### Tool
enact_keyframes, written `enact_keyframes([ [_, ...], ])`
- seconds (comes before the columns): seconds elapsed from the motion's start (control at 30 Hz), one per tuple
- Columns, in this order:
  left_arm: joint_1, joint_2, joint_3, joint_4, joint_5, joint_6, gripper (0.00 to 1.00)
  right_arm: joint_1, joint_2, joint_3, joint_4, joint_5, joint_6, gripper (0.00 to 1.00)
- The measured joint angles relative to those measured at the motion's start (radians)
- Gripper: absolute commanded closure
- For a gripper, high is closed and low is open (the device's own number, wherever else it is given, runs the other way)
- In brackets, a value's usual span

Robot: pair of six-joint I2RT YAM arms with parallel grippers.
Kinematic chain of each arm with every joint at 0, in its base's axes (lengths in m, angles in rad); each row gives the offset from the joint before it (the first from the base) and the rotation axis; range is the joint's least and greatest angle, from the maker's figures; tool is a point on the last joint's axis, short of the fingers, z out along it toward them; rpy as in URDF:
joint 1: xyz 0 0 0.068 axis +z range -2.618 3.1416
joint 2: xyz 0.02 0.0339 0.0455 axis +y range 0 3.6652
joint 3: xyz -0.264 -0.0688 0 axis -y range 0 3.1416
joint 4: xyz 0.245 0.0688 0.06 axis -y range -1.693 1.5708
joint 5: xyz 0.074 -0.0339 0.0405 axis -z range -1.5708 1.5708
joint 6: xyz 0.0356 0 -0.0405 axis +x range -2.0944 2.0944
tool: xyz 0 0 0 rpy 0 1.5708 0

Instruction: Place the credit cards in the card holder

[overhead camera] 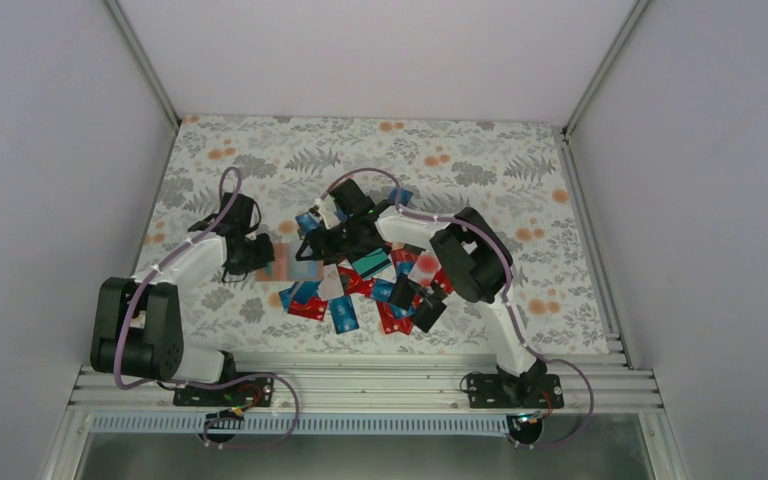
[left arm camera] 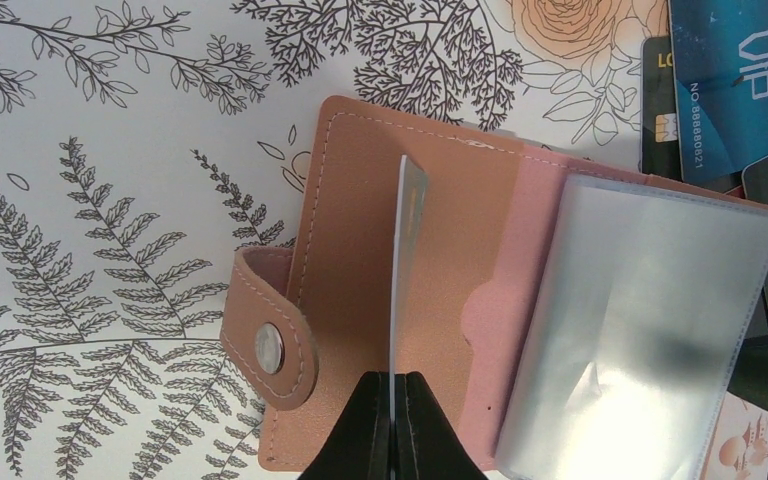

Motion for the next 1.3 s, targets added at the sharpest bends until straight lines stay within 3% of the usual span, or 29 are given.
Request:
enact_keyframes([
  [0.6, -0.013, -0.029, 0.000, -0.003, 0.001, 0.000, 0.98, 0.023, 0.011, 0.098, 0.011, -0.086, 0.027, 0.39],
  [1.3, -0.021, -0.301, 0.086, -0.207, -0.001, -0.001, 0.98, 0.032, 0.288, 0.414, 0.100, -0.277, 0.154, 0.39],
])
